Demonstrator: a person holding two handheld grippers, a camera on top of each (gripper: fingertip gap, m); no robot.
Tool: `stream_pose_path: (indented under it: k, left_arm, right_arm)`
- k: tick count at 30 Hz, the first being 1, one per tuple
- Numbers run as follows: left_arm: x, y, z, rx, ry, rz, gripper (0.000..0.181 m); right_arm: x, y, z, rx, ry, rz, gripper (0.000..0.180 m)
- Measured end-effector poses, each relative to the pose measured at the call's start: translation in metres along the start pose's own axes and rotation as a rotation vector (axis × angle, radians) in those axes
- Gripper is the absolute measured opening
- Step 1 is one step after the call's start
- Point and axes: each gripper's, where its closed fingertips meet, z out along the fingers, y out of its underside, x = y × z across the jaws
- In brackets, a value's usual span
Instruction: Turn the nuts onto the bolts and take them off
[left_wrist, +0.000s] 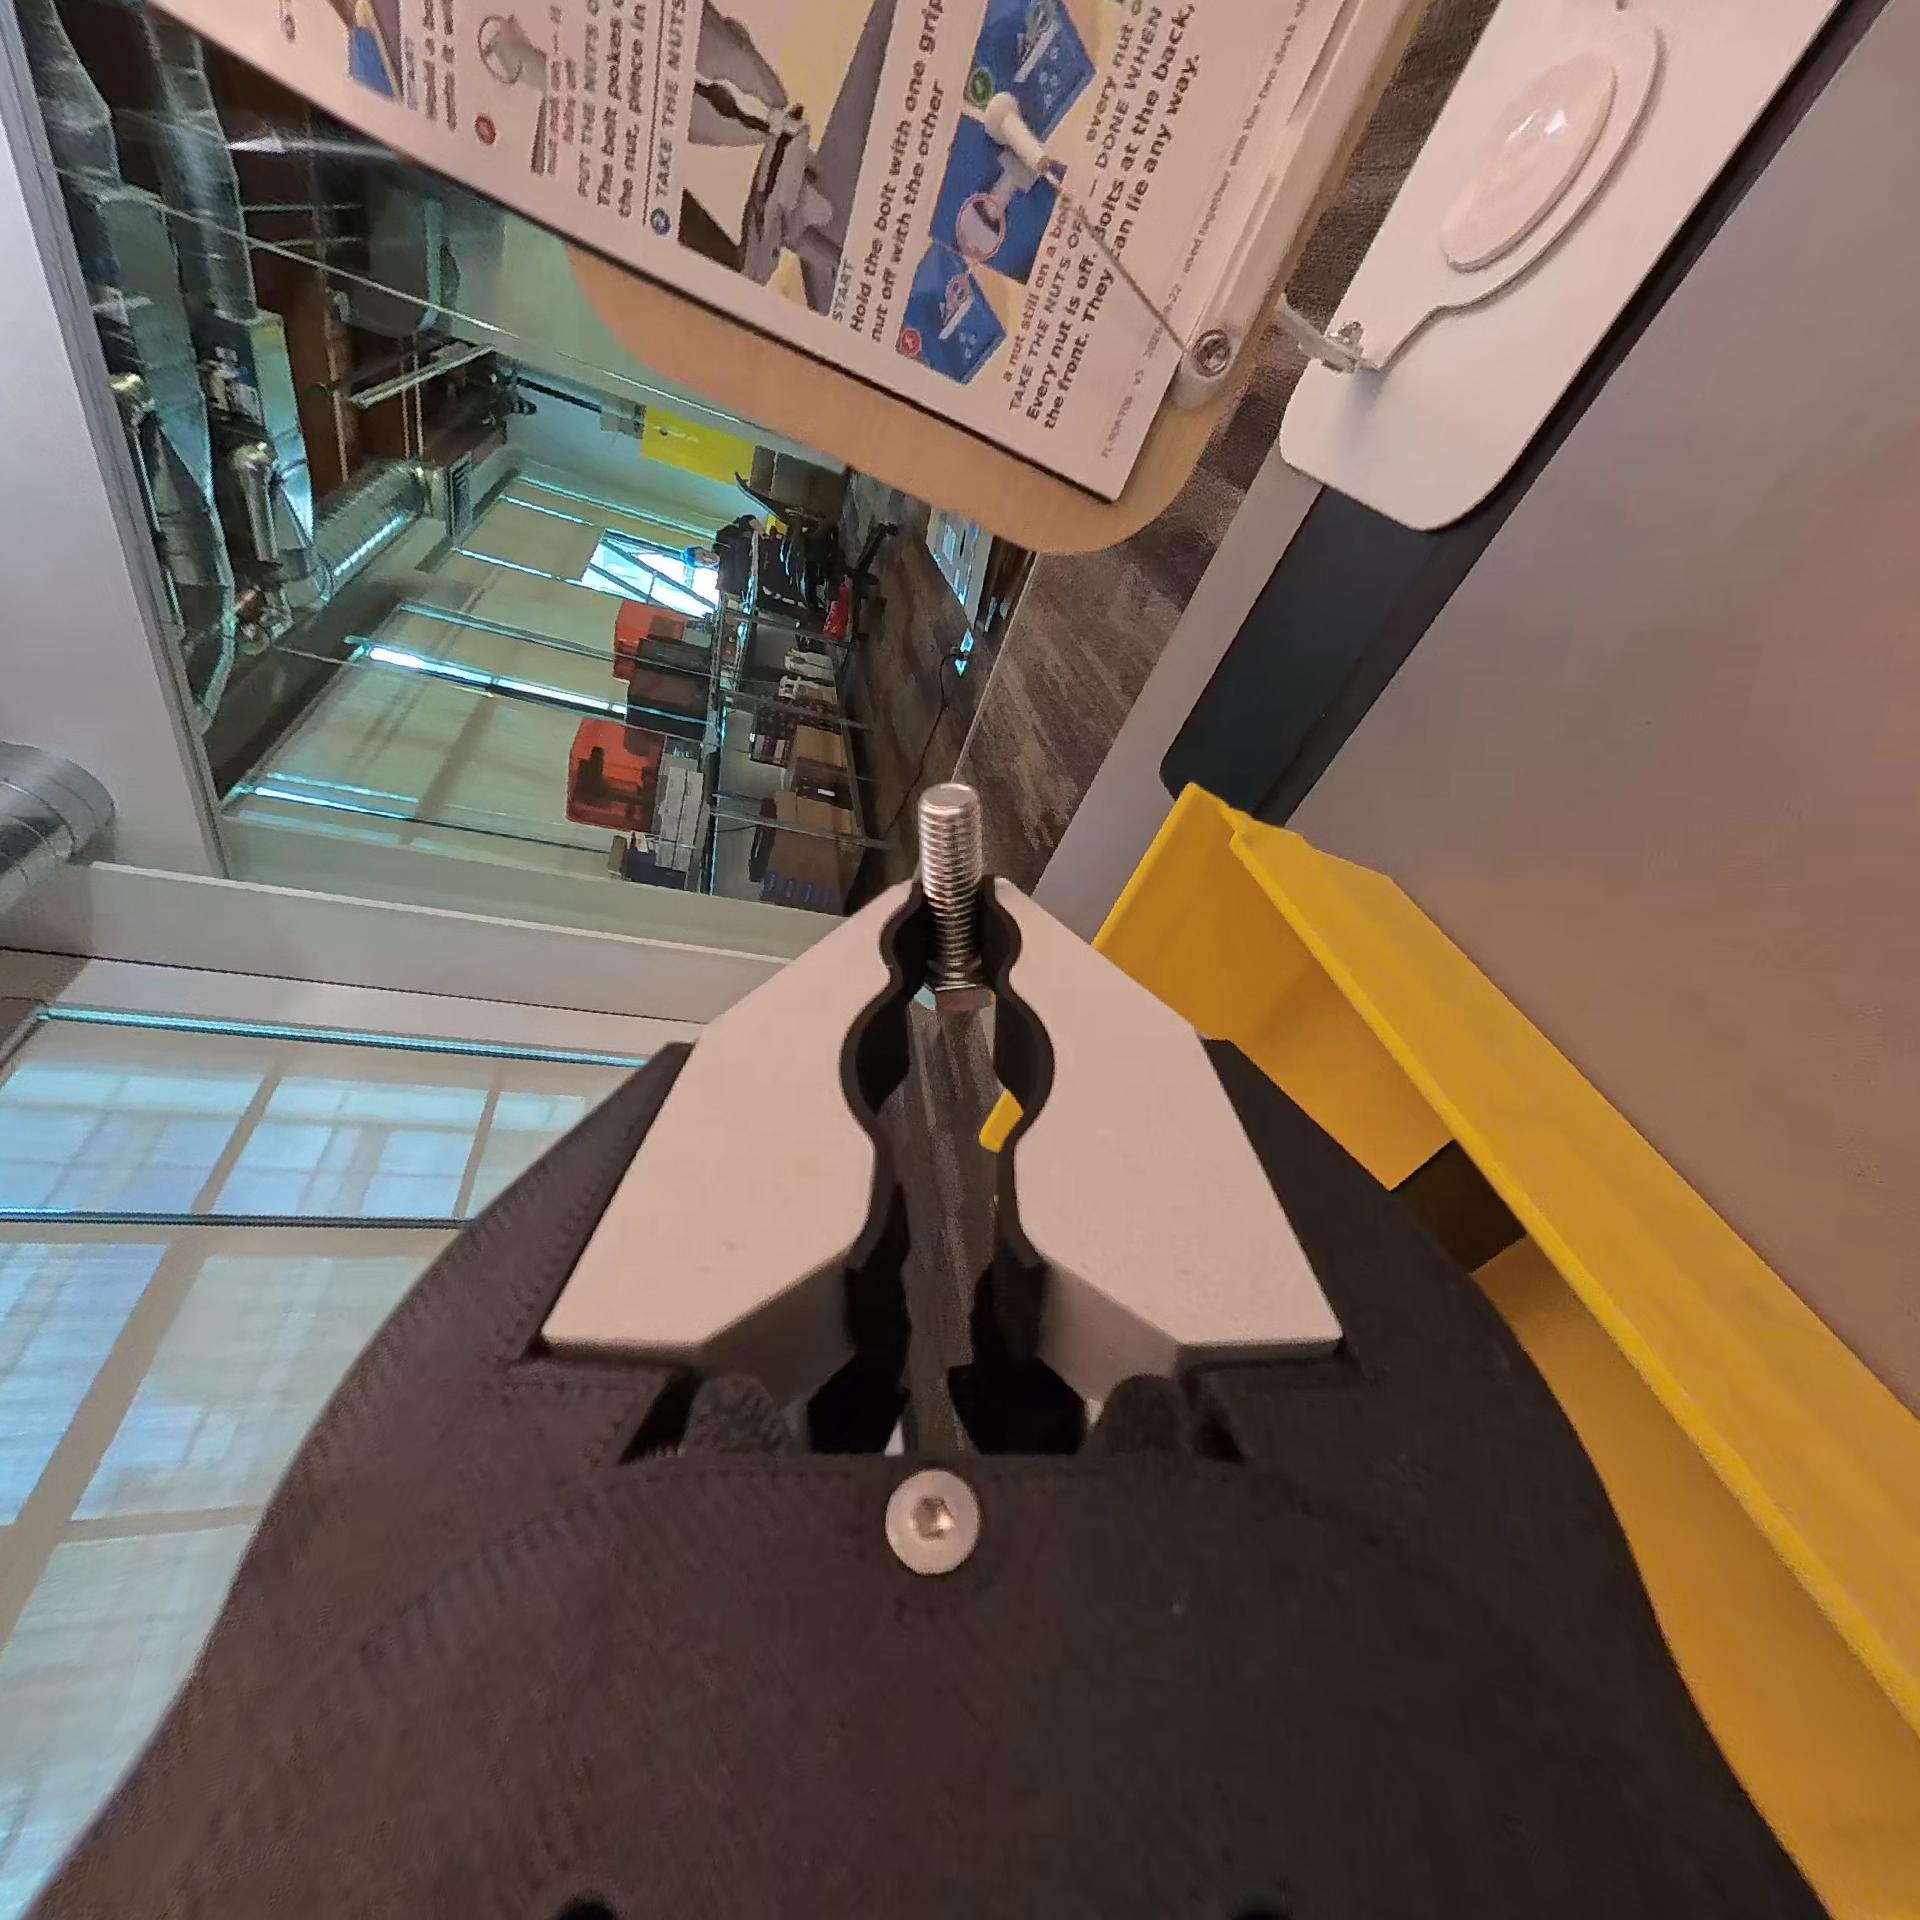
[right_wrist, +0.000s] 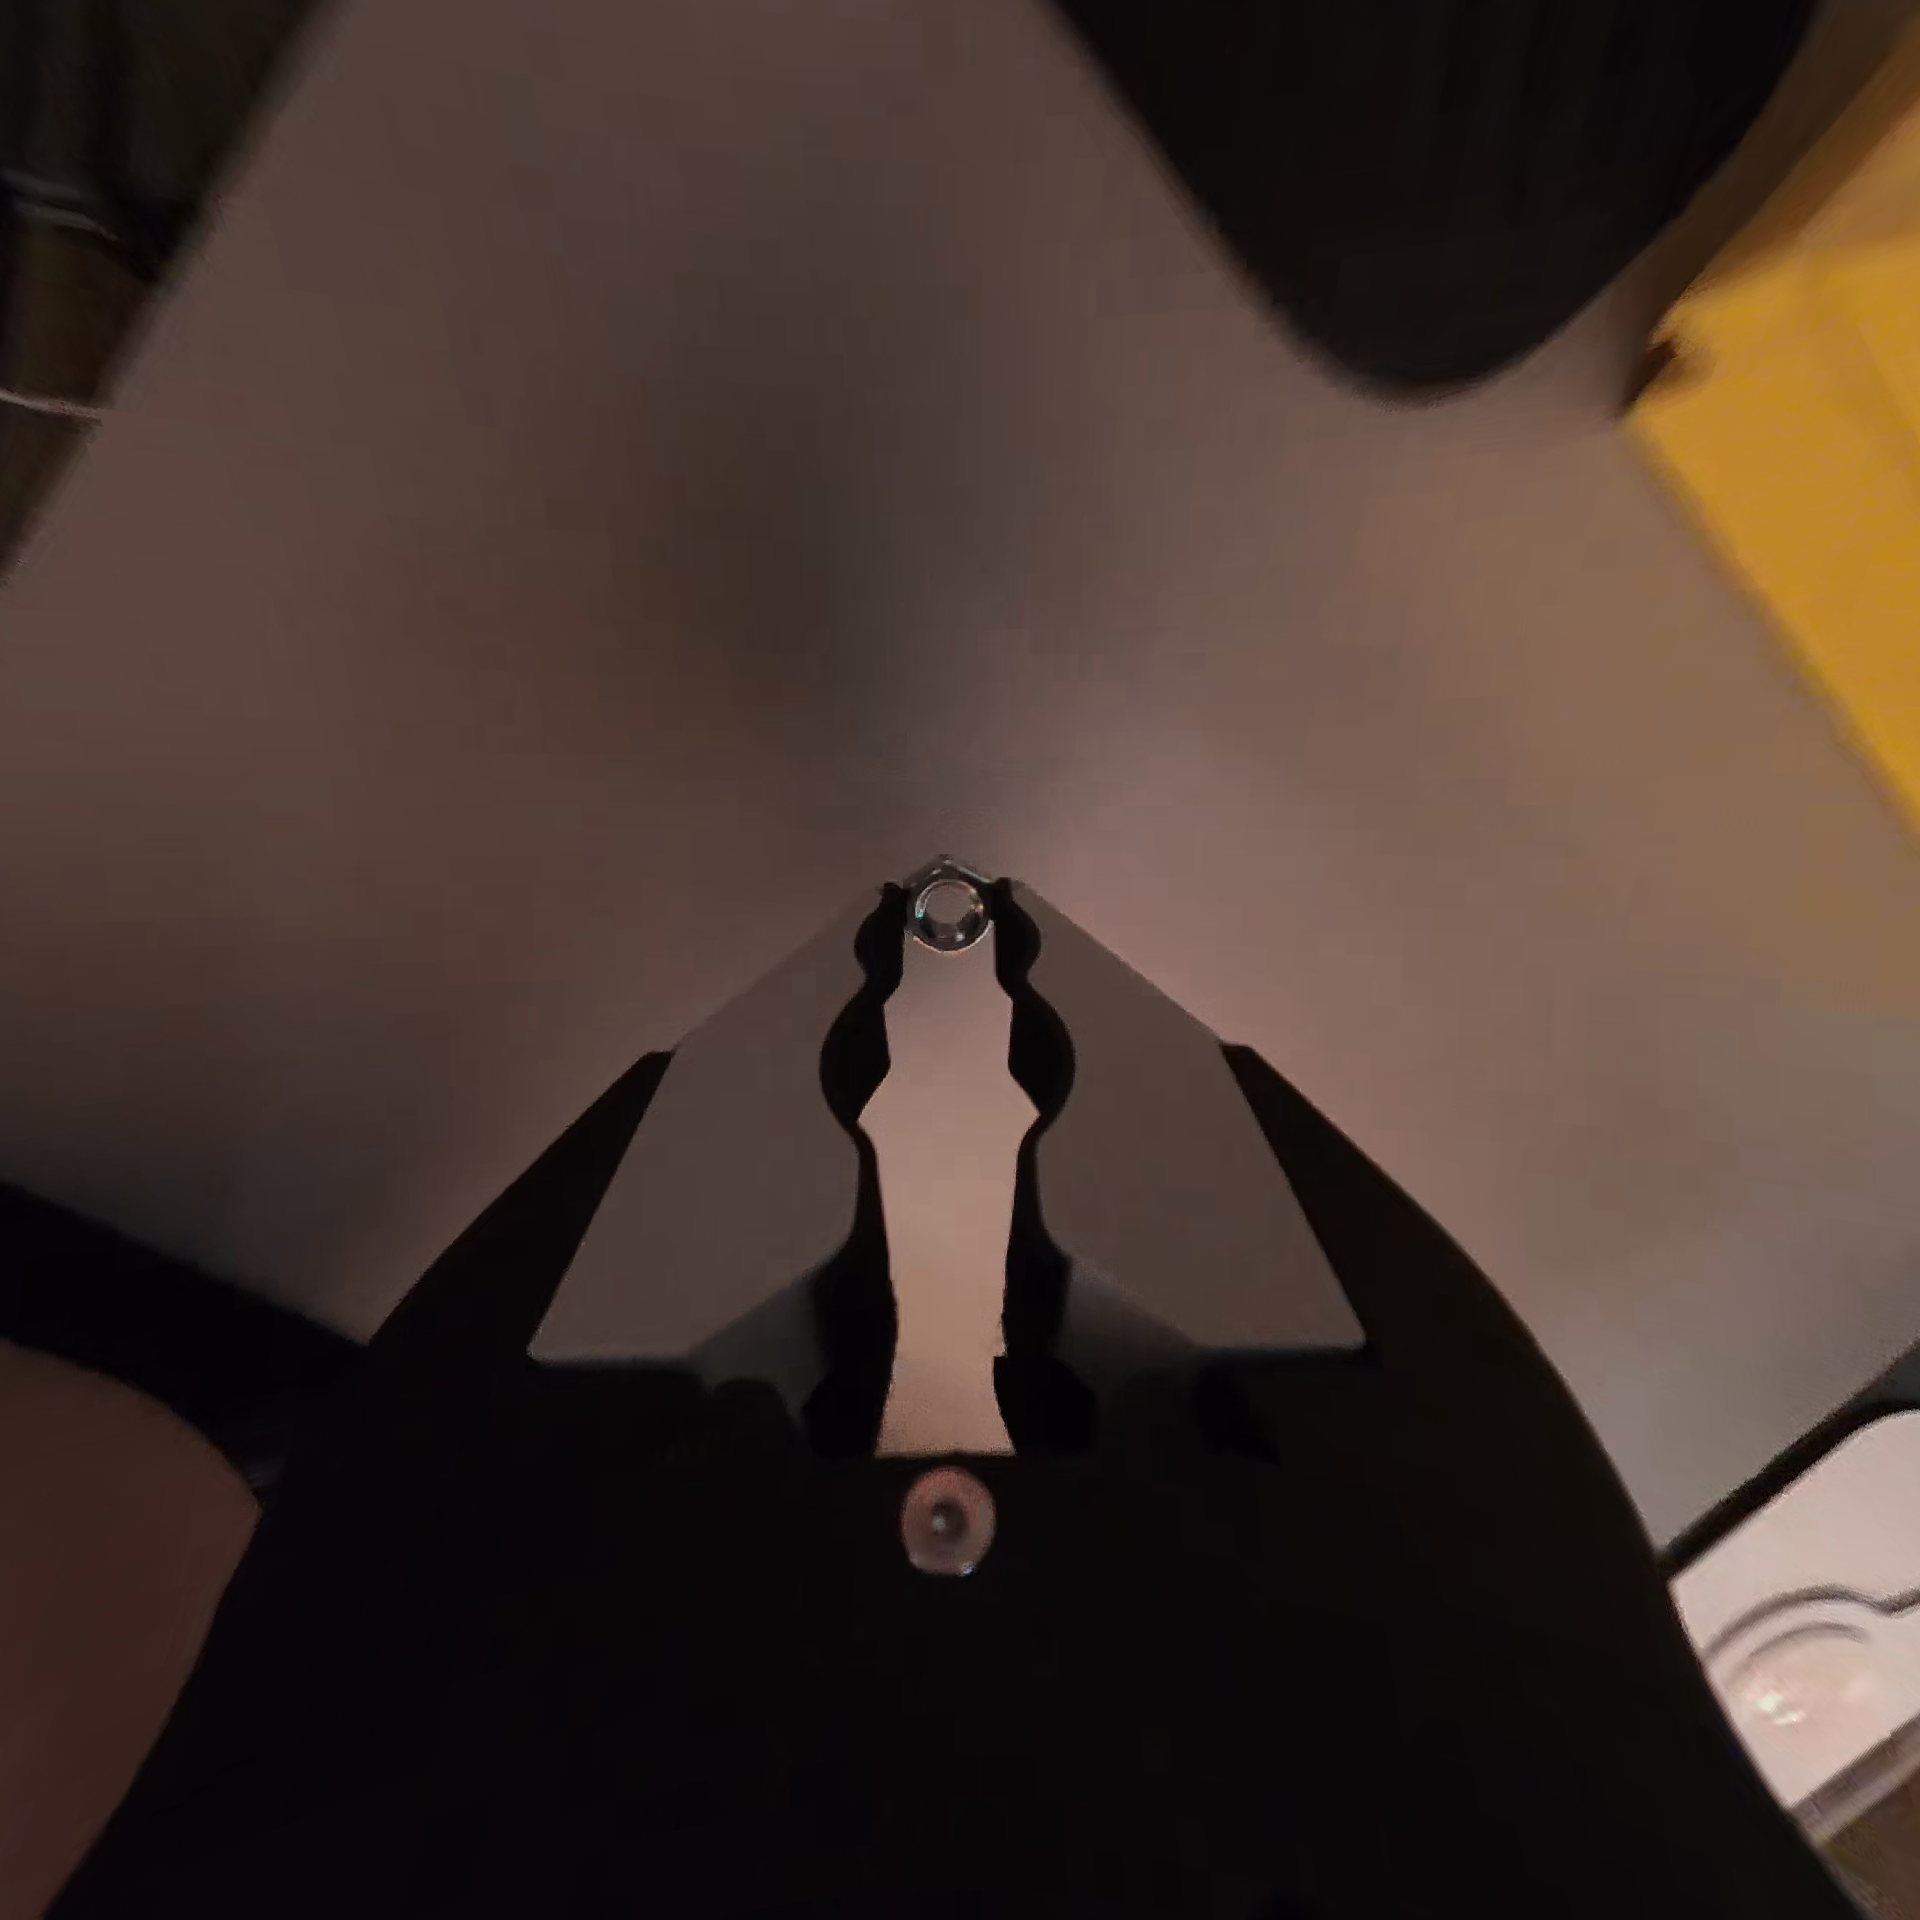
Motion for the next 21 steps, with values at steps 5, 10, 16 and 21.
stream_pose_path:
  k: [5,10,16,21]
  left_arm:
    - [0.015,-0.016,0.001,0.021,0.013,0.059,0.007]
    - [0.035,-0.047,-0.005,0.138,0.039,0.11,0.007]
    - [0.053,-0.1,-0.035,0.424,0.066,0.119,0.007]
    - [0.056,-0.134,-0.073,0.657,0.092,0.062,0.007]
  right_arm:
    - [-0.003,-0.044,-0.083,0.368,0.205,-0.149,0.016]
    - [0.002,-0.068,-0.204,0.883,0.581,-0.287,0.016]
    - [0.052,-0.012,-0.253,0.965,0.864,-0.039,0.016]
    - [0.084,0.012,-0.223,0.688,0.974,0.003,0.016]
